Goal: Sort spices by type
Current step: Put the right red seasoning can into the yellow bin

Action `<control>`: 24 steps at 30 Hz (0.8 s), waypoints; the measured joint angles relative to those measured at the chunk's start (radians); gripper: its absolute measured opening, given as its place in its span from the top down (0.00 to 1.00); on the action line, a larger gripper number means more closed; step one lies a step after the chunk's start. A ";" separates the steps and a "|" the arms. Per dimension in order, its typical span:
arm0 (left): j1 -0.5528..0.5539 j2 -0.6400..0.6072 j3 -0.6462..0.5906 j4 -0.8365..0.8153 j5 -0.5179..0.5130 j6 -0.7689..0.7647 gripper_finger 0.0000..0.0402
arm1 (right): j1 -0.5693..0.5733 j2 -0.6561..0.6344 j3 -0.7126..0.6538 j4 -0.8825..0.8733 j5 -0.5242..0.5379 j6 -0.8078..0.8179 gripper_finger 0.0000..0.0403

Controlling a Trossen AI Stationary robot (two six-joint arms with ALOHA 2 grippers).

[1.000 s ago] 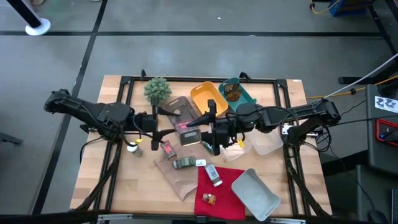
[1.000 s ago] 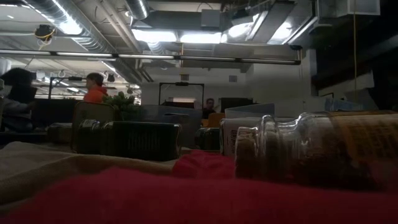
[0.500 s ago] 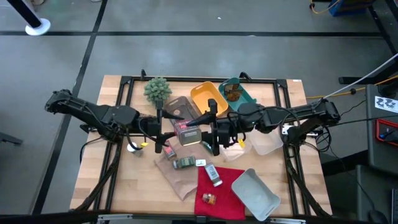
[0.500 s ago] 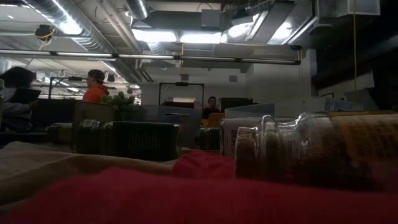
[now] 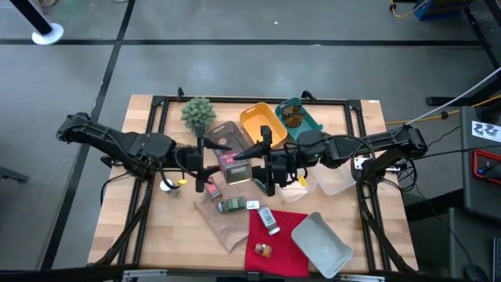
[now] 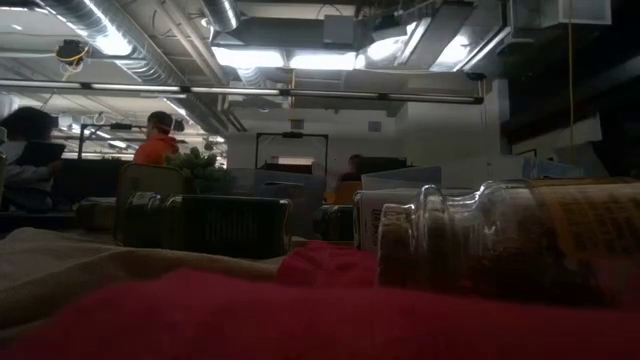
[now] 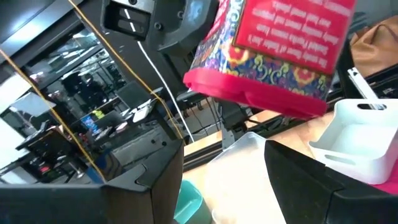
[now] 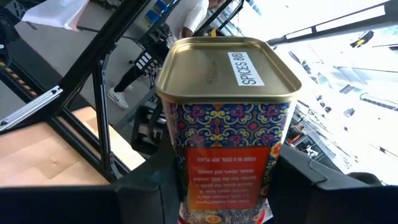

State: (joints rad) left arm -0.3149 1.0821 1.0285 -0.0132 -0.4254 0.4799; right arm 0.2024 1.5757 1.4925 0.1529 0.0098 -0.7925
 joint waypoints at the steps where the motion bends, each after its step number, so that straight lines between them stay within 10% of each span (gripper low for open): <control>1: 0.000 0.000 0.000 0.000 -0.004 -0.001 0.48 | 0.000 0.000 0.000 -0.002 0.006 0.000 0.56; 24: -0.001 0.064 -0.001 0.059 0.011 0.079 0.48 | 0.000 0.000 0.000 -0.100 0.067 -0.002 0.56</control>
State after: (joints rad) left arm -0.3164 1.1458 1.0279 0.0456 -0.4141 0.5587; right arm 0.2024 1.5753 1.4925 0.0528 0.0769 -0.7942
